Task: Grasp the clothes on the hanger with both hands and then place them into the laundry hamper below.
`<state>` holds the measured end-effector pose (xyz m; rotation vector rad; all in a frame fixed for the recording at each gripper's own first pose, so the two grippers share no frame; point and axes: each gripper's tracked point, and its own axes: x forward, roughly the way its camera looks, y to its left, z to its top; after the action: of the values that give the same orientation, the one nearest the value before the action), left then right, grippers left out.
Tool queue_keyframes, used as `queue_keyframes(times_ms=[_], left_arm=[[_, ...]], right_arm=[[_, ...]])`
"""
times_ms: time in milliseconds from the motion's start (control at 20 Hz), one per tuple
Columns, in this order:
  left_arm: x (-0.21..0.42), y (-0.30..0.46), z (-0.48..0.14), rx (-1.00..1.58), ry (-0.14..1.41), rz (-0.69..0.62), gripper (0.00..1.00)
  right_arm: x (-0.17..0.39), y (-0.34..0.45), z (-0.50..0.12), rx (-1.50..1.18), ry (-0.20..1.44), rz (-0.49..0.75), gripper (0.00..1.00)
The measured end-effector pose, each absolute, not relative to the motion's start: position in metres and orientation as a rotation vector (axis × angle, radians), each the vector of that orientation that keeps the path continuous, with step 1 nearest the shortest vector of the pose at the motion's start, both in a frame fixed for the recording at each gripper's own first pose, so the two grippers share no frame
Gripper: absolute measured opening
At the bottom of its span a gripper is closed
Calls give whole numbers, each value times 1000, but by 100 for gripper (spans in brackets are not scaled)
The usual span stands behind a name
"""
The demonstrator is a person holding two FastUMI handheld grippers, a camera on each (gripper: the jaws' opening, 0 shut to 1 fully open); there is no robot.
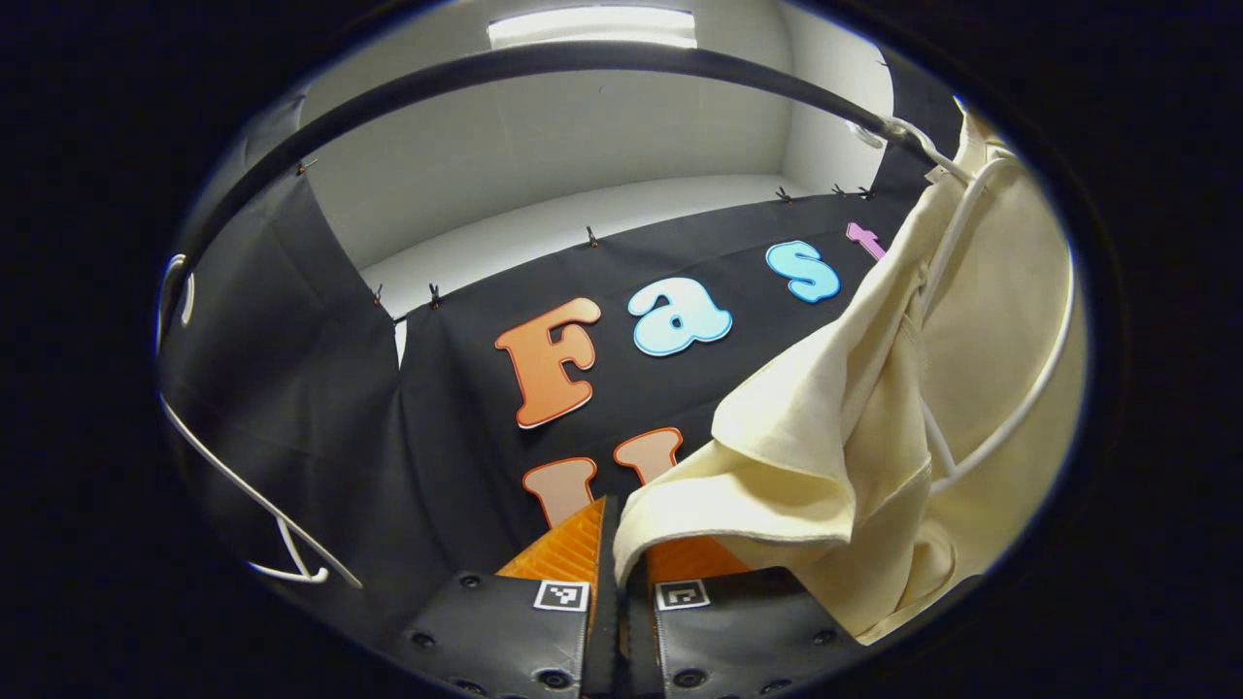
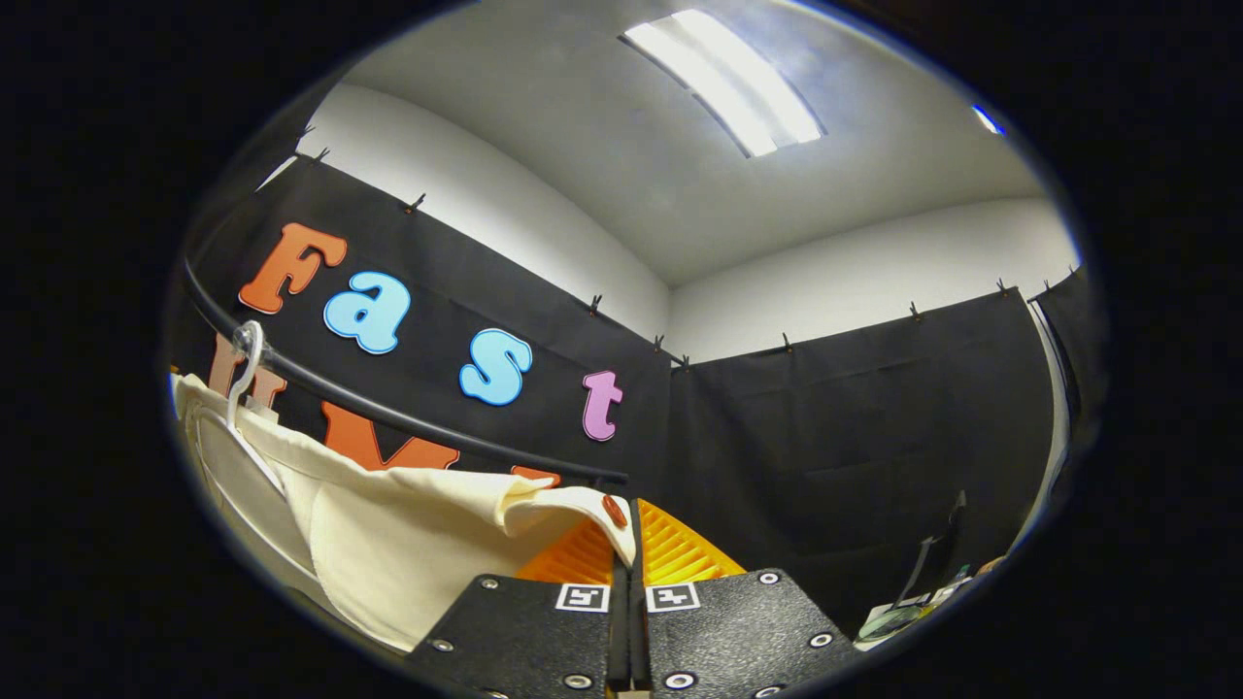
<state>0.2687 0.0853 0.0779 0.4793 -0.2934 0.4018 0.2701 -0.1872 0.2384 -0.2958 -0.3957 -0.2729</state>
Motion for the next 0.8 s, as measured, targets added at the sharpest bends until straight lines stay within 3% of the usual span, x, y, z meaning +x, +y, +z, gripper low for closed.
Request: queue_keyframes(times_ms=[600,800], left_arm=[[298,95,34,455,-180,376,11],[307,91,-3,466,-101,345,11]], right_arm=[[335,-195,176,-215,-277,-214,0],[357,-192,125,-215,-164,-177,0]])
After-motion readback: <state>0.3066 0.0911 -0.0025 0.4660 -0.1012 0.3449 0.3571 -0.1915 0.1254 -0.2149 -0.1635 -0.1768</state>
